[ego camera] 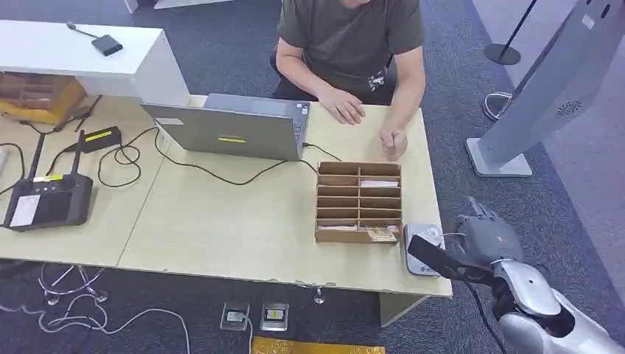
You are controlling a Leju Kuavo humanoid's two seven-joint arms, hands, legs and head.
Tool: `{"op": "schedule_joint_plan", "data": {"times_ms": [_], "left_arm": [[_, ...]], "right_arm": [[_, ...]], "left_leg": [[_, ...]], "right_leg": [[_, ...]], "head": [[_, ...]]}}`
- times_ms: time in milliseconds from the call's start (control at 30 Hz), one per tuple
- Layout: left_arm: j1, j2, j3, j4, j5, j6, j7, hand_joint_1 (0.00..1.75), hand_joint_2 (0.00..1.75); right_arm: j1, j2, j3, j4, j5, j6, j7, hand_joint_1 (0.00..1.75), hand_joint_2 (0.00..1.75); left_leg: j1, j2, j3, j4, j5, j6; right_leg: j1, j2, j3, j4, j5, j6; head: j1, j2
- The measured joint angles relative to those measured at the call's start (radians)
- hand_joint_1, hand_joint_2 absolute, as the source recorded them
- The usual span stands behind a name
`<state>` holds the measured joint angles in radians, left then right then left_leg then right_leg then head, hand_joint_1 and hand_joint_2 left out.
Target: Pass the card to the sensor for recognition and then transmit it.
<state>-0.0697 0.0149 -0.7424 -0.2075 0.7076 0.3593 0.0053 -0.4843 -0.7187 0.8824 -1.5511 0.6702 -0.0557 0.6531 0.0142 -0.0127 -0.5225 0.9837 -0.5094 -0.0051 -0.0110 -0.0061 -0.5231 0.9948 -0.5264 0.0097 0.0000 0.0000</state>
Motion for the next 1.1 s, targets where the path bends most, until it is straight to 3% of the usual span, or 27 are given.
{"op": "schedule_joint_plan", "data": {"times_ms": [467,1100], "left_arm": [[0.000,0.000,-0.019,0.000,0.017,0.001,0.000,0.00,0.00],[-0.001,0.000,-0.043,0.000,0.027,0.008,0.005,0.00,0.00]], "right_arm": [[-0.001,0.005,0.013,0.023,0.001,0.009,0.015,1.75,1.75],[-0.006,0.048,0.049,0.077,-0.021,0.000,-0.016,1.75,1.75]], "left_leg": [[0.000,0.001,0.000,0.000,0.000,0.000],[0.000,0.001,0.000,0.000,0.000,0.000]], "right_leg": [[0.000,0.001,0.000,0.000,0.000,0.000],[0.000,0.001,0.000,0.000,0.000,0.000]], "head": [[0.000,0.000],[0.000,0.000]]}}
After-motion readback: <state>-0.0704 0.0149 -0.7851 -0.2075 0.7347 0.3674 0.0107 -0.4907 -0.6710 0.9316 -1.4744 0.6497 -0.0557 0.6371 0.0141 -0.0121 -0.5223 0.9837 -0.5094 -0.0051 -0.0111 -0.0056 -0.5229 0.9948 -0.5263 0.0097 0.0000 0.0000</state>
